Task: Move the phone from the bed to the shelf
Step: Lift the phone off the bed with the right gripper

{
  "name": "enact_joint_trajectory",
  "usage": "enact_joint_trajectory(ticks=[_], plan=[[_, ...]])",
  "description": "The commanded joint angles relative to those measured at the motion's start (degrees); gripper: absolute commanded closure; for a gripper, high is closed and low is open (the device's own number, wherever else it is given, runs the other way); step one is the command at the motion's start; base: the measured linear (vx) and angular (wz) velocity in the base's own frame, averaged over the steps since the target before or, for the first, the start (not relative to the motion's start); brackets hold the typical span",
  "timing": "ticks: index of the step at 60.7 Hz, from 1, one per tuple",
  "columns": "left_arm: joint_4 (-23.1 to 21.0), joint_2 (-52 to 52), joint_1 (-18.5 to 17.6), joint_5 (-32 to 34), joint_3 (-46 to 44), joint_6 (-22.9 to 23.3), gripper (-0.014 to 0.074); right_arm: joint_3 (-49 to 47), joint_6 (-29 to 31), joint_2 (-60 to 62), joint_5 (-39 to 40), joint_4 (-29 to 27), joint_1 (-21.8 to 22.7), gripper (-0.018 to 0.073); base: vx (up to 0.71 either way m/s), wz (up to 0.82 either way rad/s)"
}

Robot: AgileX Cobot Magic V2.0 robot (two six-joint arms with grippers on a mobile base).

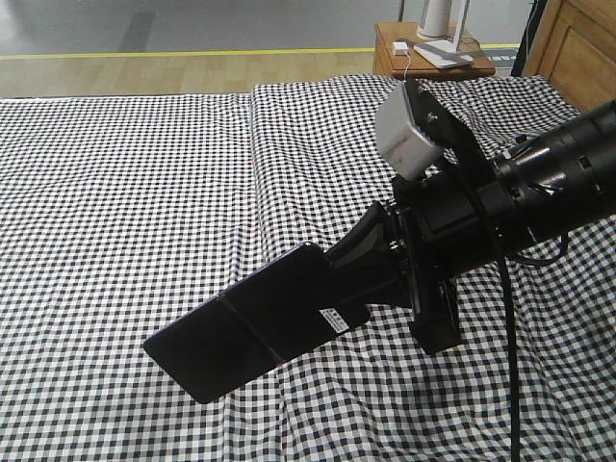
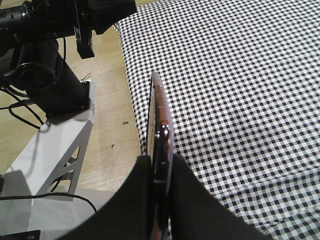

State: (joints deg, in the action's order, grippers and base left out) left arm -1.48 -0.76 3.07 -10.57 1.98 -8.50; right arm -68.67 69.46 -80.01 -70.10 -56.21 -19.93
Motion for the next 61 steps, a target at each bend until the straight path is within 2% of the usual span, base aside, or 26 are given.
enact_joint_trajectory(ticks=[1,61], plan=[[-0.52,-0.79,-0.34,4.15,-1.27,0.33,0.0595,-1.42,-0.01,1.99,-3.65,-4.54,0.07,0.0563,0.0,0.0],[-0.52,-0.79,-0.34,4.15,-1.27,0.33,0.0595,-1.42,-0.01,1.99,-3.65,-4.26,0.07,0.0561,0.0,0.01]])
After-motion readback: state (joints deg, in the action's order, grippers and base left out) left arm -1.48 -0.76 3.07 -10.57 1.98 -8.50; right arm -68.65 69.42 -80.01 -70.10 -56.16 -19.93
